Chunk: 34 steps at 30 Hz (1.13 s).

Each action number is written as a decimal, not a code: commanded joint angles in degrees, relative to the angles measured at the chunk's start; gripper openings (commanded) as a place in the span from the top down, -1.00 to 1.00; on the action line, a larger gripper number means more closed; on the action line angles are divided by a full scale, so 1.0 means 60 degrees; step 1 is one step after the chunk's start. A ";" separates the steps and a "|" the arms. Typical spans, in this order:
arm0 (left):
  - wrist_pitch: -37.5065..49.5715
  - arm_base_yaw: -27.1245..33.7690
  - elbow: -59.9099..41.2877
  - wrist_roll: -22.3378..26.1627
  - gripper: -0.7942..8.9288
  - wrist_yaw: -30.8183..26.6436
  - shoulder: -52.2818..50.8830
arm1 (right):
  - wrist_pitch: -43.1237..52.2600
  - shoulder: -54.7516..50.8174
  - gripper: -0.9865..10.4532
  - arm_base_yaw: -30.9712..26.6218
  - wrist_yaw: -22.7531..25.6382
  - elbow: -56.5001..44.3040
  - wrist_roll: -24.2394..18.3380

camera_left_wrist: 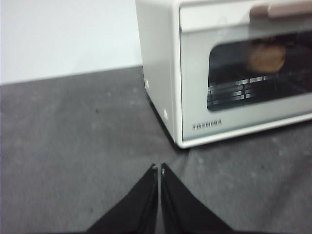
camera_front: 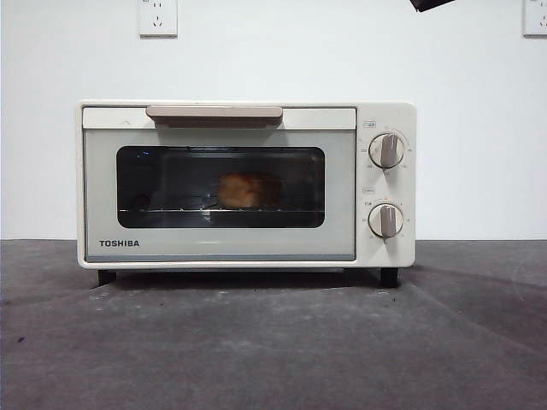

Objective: The left arm flap open the oven, the right arm pick bread and place it into oven, the left arm flap close the oven

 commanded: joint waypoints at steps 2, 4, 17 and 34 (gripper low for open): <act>-0.0226 0.0004 -0.0193 0.0040 0.80 -0.0055 -0.0011 | 0.0098 0.0055 0.82 0.0098 0.0040 0.0091 0.0098; -0.0259 0.0004 -0.0193 0.0044 0.80 -0.0055 -0.0011 | 0.0098 0.0055 0.82 0.0098 0.0040 0.0091 0.0098; -0.0255 0.0521 -0.0193 0.0044 0.80 -0.0055 -0.0011 | 0.0098 0.0055 0.82 0.0098 0.0040 0.0091 0.0098; -0.0255 0.0546 -0.0193 0.0047 0.80 -0.0055 -0.0011 | 0.0095 -0.0015 0.82 0.0098 0.0036 0.0091 0.0098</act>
